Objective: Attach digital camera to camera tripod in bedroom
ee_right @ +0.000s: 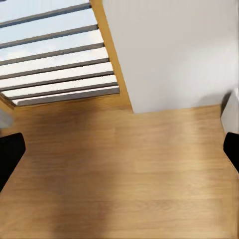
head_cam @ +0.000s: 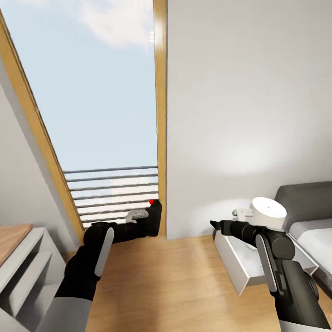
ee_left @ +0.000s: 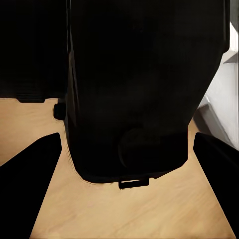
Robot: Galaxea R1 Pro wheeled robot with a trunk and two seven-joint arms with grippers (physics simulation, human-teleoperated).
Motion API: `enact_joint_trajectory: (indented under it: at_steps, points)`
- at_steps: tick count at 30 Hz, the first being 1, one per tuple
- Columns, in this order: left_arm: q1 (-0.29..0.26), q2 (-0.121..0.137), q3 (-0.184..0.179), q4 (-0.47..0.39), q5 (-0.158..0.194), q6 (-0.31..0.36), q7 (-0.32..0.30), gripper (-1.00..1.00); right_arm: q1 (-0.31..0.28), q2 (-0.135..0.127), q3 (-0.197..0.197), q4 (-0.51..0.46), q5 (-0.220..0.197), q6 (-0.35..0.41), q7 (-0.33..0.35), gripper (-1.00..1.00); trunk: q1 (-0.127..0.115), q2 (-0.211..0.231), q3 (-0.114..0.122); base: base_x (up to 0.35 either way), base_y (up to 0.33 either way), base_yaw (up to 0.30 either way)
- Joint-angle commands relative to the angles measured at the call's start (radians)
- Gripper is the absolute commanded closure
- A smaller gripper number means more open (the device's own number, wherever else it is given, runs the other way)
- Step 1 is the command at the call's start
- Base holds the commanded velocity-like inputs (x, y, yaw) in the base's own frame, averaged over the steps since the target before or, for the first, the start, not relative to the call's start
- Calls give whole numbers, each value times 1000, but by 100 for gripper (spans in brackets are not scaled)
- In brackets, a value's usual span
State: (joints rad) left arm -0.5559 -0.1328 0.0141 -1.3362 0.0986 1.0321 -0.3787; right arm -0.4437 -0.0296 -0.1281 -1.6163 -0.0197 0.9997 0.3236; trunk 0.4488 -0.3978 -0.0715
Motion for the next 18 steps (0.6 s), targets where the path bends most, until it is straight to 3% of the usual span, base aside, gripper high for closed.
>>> enact_joint_trajectory:
  at_steps: [1,18]
  points:
    - [-1,-1,1,-1,12,8,4,100,-1,0,-1,-1,-2,5,2,-100,1,-2,-2,324,2,-267]
    - [-1,-1,1,0,12,8,4,100,-1,1,-1,-1,-2,5,2,-100,1,-2,-2,325,-69,-267]
